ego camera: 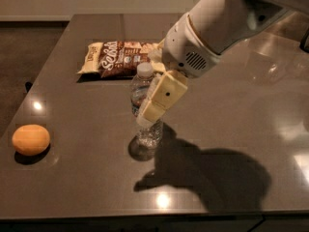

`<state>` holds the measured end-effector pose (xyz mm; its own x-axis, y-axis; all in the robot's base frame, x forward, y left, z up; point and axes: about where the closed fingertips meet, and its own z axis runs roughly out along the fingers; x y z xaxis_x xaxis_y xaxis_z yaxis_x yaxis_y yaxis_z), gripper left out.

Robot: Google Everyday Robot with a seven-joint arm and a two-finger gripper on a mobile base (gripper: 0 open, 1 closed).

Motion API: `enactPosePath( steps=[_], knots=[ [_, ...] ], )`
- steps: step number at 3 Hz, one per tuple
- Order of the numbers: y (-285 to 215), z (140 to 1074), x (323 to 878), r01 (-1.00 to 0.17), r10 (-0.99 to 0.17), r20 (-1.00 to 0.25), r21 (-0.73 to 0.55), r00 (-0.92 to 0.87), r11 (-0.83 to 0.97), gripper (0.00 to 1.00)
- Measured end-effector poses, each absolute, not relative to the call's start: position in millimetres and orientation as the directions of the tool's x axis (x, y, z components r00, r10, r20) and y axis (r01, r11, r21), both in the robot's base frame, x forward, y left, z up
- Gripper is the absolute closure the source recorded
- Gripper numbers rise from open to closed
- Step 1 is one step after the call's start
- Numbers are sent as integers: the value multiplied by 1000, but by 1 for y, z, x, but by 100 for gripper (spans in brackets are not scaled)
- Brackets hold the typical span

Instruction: Move water bottle near brown chip bag

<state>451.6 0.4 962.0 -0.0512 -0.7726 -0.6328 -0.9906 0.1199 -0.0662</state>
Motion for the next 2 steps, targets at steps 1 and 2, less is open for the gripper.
enactPosePath(
  steps=[1, 2],
  knots=[
    [10, 952, 454, -992, -773, -632, -45, -62, 116, 15],
    [14, 951, 456, -992, -775, -627, -34, -73, 122, 37]
  ],
)
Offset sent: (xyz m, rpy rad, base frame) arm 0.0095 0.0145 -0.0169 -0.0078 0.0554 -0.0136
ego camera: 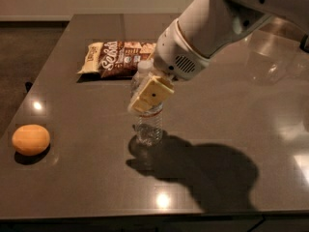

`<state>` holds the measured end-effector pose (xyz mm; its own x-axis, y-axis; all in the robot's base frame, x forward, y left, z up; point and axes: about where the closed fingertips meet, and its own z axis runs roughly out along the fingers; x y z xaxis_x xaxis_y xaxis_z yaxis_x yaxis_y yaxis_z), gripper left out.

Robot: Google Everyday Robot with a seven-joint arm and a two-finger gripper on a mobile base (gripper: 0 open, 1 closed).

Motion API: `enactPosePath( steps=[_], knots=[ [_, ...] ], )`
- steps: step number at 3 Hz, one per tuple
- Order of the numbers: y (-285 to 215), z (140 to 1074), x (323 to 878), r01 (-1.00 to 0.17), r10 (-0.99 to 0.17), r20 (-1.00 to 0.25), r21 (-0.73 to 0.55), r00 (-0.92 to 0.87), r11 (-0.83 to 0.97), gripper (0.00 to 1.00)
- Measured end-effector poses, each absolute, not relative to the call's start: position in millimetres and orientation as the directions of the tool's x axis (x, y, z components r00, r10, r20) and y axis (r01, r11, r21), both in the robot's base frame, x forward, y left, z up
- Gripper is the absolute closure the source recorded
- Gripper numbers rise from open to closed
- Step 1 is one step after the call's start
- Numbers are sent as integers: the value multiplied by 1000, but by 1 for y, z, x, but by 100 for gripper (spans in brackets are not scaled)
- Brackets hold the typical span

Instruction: Move water bottle near brown chip bag

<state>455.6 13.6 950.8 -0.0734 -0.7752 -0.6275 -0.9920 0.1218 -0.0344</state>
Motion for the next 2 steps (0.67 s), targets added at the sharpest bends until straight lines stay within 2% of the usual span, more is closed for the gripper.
enactPosePath(
  steps=[1, 2],
  knots=[
    [7, 957, 464, -988, -769, -631, -25, -101, 150, 61],
    [-16, 969, 500, -971, -731, -658, -4, -178, 239, 92]
  ],
)
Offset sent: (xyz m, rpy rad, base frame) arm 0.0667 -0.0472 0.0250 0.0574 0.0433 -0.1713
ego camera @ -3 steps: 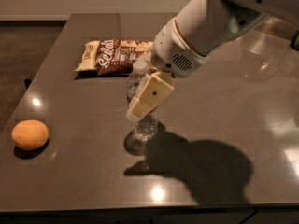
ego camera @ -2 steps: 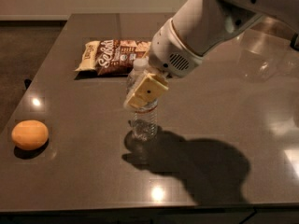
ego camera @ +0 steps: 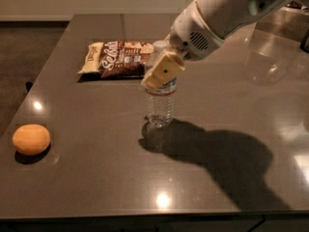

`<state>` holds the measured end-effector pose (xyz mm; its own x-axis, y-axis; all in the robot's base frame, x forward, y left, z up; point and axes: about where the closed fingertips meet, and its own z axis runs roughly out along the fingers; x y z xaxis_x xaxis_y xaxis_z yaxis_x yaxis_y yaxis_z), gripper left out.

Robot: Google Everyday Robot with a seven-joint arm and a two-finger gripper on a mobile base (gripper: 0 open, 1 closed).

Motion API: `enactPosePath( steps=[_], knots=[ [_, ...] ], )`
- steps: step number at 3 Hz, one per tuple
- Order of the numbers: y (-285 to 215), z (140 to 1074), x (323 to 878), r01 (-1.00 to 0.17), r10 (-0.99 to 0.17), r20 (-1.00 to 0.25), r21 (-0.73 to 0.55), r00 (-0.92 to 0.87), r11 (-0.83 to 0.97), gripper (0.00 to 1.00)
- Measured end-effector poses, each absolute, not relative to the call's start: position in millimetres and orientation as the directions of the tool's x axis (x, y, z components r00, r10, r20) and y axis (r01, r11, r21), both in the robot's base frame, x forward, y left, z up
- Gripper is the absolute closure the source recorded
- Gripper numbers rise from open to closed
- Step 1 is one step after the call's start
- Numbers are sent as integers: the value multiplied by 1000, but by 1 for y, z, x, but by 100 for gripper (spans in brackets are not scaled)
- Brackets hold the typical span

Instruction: Move water bottle near brown chip bag

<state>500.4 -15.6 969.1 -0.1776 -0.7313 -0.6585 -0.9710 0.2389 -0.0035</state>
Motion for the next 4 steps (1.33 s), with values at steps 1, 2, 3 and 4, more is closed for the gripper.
enactPosePath(
  steps=[1, 2, 3, 4],
  knots=[
    [-30, 977, 529, -953, -689, -690, 3, -222, 303, 100],
    [-35, 990, 560, -930, -621, -742, 6, -251, 367, 100],
    [-29, 998, 584, -913, -592, -764, -10, -256, 409, 100],
    [-18, 1000, 603, -904, -588, -768, -30, -252, 427, 100]
  ],
)
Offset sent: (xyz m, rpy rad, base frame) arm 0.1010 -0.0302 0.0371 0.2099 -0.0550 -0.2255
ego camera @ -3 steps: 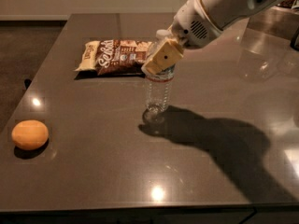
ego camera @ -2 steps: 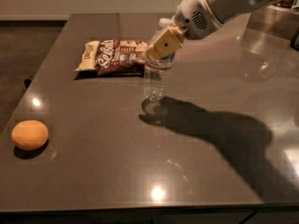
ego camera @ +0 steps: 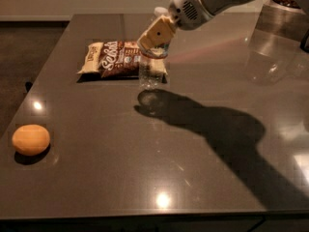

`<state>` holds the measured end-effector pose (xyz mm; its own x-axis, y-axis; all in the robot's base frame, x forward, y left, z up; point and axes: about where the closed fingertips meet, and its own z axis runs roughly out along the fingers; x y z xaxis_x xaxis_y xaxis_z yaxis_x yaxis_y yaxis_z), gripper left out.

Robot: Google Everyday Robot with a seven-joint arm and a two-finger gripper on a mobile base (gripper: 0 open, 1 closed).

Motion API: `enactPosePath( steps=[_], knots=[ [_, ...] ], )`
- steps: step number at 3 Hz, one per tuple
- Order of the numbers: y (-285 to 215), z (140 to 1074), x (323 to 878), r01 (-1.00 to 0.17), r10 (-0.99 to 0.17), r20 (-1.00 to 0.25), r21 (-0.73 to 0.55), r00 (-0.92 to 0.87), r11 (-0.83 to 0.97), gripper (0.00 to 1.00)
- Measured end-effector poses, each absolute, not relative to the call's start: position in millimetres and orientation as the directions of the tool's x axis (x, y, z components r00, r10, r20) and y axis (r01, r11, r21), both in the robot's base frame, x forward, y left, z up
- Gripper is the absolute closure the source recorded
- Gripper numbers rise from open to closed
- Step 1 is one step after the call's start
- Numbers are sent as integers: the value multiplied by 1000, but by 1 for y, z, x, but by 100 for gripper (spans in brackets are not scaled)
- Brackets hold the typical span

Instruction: Move water bottle near brown chip bag

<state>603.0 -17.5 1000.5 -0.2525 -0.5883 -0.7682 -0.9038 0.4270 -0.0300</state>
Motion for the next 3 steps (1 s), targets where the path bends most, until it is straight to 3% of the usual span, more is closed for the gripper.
enactPosePath(
  steps=[3],
  knots=[
    [15, 970, 626, -907, -651, -724, -84, -229, 413, 100]
  ],
)
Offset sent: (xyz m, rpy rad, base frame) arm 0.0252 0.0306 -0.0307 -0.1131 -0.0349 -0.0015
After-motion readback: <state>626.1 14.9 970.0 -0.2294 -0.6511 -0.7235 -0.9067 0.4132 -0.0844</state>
